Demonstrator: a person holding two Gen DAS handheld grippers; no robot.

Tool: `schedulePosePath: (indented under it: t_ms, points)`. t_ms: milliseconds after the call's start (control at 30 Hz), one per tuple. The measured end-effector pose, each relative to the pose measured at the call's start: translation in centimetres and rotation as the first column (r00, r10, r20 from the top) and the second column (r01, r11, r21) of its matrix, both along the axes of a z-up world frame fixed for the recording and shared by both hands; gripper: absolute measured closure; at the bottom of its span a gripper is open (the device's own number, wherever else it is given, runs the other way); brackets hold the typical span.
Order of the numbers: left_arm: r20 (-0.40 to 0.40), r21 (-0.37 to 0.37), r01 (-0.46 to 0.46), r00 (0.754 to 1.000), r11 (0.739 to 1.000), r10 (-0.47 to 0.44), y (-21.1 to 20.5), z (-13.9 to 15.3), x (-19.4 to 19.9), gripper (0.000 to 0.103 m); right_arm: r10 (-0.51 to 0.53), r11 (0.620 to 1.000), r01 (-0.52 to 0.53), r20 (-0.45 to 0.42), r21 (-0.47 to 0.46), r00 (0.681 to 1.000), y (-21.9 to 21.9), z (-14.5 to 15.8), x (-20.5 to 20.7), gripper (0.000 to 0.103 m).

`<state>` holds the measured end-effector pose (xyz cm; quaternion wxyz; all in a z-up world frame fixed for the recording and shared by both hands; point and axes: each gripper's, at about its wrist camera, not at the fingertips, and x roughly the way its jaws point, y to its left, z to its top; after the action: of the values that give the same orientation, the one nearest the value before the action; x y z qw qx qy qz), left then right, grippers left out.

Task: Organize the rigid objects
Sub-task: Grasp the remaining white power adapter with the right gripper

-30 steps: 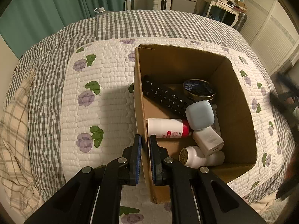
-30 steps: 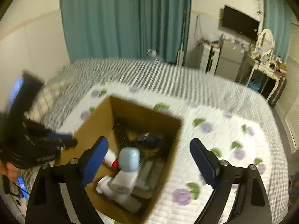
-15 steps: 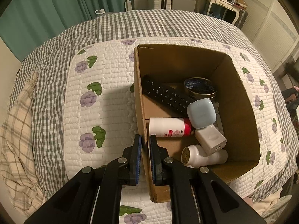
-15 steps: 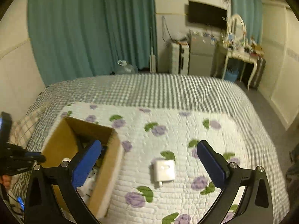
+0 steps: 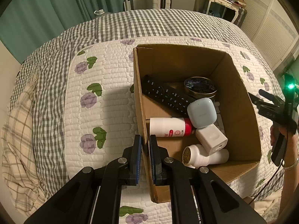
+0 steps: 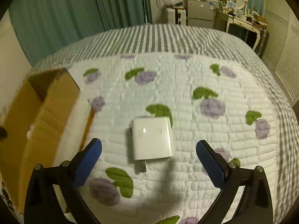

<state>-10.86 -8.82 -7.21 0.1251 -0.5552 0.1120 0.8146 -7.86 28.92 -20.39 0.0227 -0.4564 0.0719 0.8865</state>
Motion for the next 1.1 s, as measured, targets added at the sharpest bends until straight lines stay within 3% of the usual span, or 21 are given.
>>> schedulePosePath:
  t_ms: [133,200,467,1100]
  points:
    - [0.003,0.011,-0.008,1.000,1.000,0.008,-0.2,0.0,0.0,0.094,0.009,1.000,-0.009,0.024,-0.013,1.000,0.2,-1.5,-0.4,0.015]
    - [0.002,0.014,-0.011,1.000,1.000,0.011,-0.3,0.0,0.0,0.094,0.017,1.000,-0.016,0.028,-0.025,0.999,0.2,-1.7,-0.6,0.026]
    - [-0.007,-0.008,-0.005,1.000,1.000,0.005,0.1,0.0,0.1,0.094,0.023,1.000,-0.023,0.049,-0.017,0.999,0.1,-2.1,-0.9,0.052]
    - [-0.005,0.024,-0.016,1.000,1.000,0.016,-0.4,0.1,0.1,0.094,0.019,0.999,-0.022,0.062,0.035,0.998,0.0,-0.9,1.8,0.053]
